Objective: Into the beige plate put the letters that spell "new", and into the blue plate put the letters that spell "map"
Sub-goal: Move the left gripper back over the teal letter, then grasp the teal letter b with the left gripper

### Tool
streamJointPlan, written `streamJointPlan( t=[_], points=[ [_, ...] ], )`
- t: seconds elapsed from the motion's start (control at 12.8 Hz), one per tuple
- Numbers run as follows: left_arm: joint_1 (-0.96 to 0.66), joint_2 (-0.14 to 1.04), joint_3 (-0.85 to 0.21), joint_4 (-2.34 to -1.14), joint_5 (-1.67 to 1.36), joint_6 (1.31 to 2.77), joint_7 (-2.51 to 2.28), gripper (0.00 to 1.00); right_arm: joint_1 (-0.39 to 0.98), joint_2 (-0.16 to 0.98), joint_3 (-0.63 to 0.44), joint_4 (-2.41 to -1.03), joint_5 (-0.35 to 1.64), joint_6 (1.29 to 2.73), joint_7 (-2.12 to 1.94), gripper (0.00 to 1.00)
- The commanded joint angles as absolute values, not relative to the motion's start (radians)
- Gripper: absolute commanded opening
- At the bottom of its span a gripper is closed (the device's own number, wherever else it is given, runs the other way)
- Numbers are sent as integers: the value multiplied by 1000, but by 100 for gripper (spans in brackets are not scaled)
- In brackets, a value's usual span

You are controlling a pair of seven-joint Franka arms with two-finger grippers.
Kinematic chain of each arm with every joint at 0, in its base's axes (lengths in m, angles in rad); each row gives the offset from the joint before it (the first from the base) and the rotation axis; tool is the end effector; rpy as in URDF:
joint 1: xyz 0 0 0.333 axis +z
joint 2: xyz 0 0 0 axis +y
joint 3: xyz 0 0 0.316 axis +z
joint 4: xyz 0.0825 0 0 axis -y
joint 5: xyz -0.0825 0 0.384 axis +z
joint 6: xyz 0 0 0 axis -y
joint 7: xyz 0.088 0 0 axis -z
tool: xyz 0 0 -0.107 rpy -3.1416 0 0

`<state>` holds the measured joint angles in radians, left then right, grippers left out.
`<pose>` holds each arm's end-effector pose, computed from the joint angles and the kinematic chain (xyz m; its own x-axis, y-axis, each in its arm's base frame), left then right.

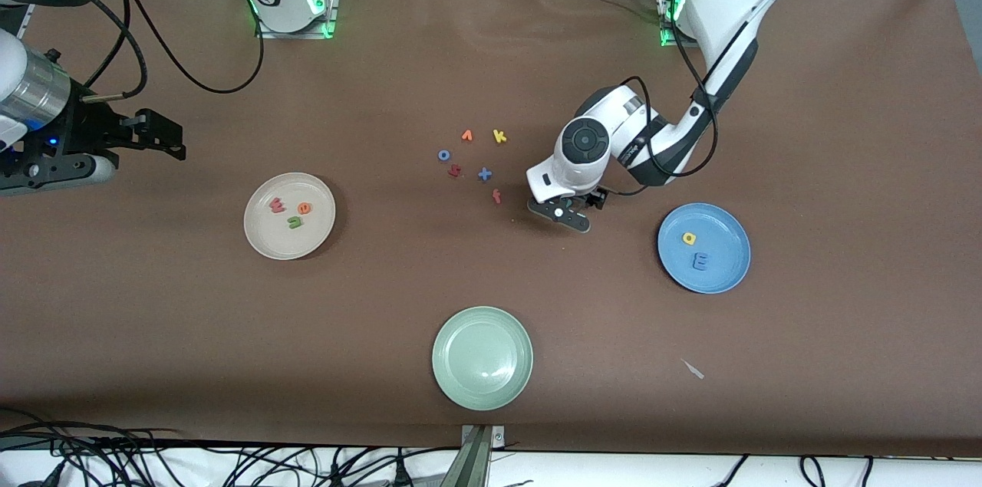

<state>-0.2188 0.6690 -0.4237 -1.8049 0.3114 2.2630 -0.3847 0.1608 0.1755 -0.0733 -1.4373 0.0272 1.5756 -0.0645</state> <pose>0.5226 -0.3621 0.1879 0.9077 -0.3961 -0.1386 -0.4004 -0.9164 -0.0031 0.6044 0.0599 0.5861 0.9878 0.1519 -0.0357 0.1514 -0.9883 -0.0167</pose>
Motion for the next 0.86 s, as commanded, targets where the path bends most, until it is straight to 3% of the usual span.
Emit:
streamJointPlan(
  t=[0.0,0.08,0.24,0.39,0.55,0.78],
  points=[
    [-218,683,-426,-1801,345,2276,-399,73,158,186,-72,-1411,35,1552,-61,100],
    [-216,689,-425,-1802,345,2292,-399,71,160,186,-72,-1413,35,1552,-61,100],
    [-216,695,-425,-1801,345,2296,-399,56,158,186,-74,-1413,35,1552,-61,100],
    [-212,701,-423,-1801,350,2316,-399,52,160,186,-72,-1413,35,1552,-61,100],
    [-209,703,-423,-1801,350,2318,-397,27,161,186,-72,-1413,35,1552,-61,100],
    [-209,704,-422,-1798,350,2318,-394,13,161,186,-72,-1413,35,1552,-61,100]
  ],
)
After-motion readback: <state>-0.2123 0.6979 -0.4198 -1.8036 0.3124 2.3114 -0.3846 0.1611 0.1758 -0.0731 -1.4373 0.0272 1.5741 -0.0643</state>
